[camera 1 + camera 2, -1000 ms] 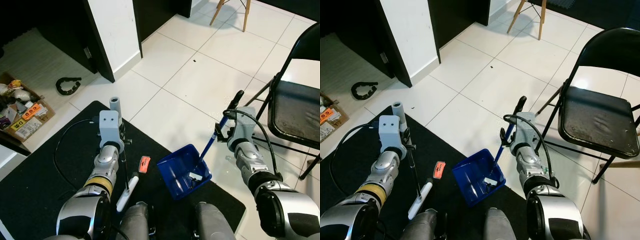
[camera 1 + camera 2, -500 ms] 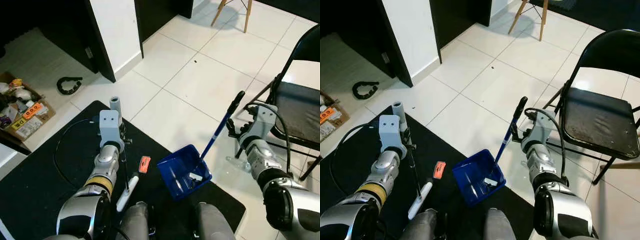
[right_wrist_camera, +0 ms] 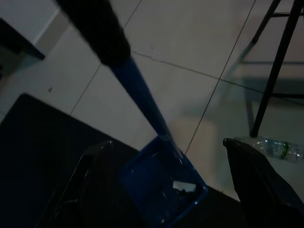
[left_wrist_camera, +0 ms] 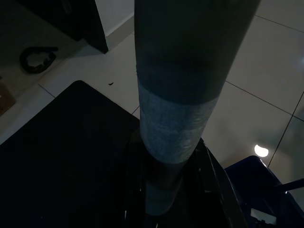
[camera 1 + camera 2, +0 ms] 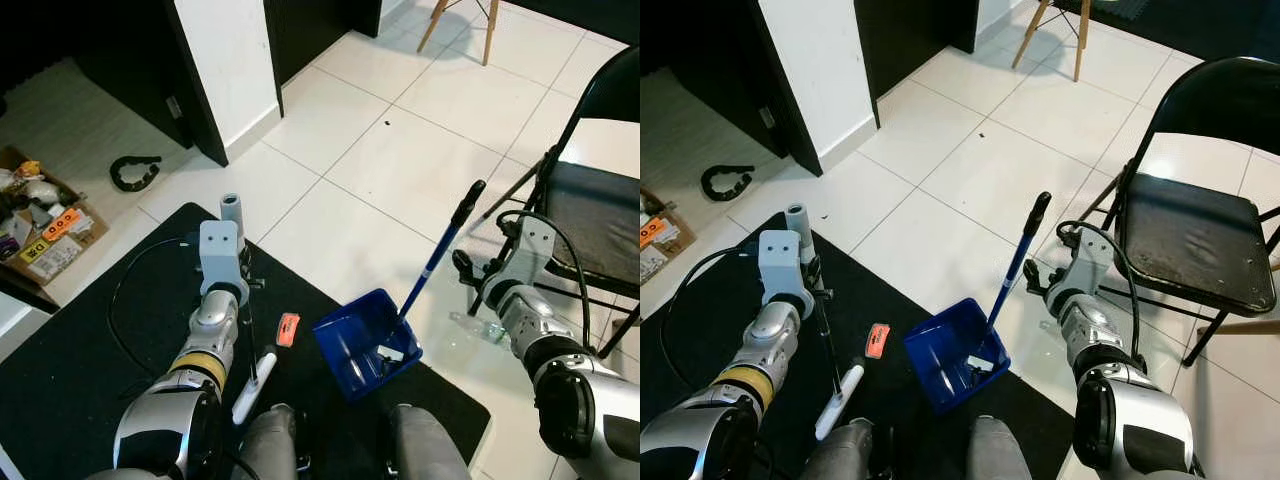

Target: Sweep floor

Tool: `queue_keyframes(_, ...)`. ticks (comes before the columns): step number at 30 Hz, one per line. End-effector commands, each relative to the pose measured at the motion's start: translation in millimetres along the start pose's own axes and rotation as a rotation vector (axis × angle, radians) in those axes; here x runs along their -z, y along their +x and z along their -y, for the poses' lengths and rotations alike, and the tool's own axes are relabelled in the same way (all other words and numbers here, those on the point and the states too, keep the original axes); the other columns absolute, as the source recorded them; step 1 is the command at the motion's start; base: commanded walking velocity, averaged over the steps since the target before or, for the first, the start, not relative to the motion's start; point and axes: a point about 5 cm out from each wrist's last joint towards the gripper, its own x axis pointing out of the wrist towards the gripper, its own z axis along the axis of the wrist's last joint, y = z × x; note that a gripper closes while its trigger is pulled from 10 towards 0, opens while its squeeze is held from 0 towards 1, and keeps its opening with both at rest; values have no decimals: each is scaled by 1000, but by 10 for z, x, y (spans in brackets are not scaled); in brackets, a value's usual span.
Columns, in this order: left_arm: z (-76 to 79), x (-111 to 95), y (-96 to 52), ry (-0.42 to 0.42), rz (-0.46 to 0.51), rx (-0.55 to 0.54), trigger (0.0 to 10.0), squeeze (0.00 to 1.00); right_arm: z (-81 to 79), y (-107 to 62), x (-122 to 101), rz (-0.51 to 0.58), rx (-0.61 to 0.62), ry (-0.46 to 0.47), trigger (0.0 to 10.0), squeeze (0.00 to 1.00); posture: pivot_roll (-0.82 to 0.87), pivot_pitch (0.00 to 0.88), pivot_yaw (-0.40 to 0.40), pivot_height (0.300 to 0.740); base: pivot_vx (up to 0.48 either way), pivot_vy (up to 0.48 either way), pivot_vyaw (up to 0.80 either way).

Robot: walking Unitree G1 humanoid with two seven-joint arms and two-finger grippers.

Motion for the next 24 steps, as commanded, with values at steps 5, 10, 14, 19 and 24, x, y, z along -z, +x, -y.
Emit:
queue_keyframes(5,59,273,-90,-30,-125,5,10000,0,-81,0,103,-32,-34,-20,10000,0,-58,76,-32,740,0,0,0)
queue_keyframes(10,62,269,-88,-27,-124,5,10000,0,-330,42,3,89,-80,-106,10000,0,-48,79,-29,740,0,0,0)
queue_keyframes(14,63,270,-89,-26,-124,5,10000,0,-413,46,-28,133,-103,-139,10000,0,-48,80,-29,740,0,0,0)
queue_keyframes(19,67,277,-92,-28,-125,7,10000,0,-444,22,40,152,-85,-258,10000,0,-43,84,-27,740,0,0,0)
queue_keyframes(24,64,282,-95,-27,-126,9,10000,0,-409,13,41,165,-60,-236,10000,0,-41,87,-19,740,0,0,0)
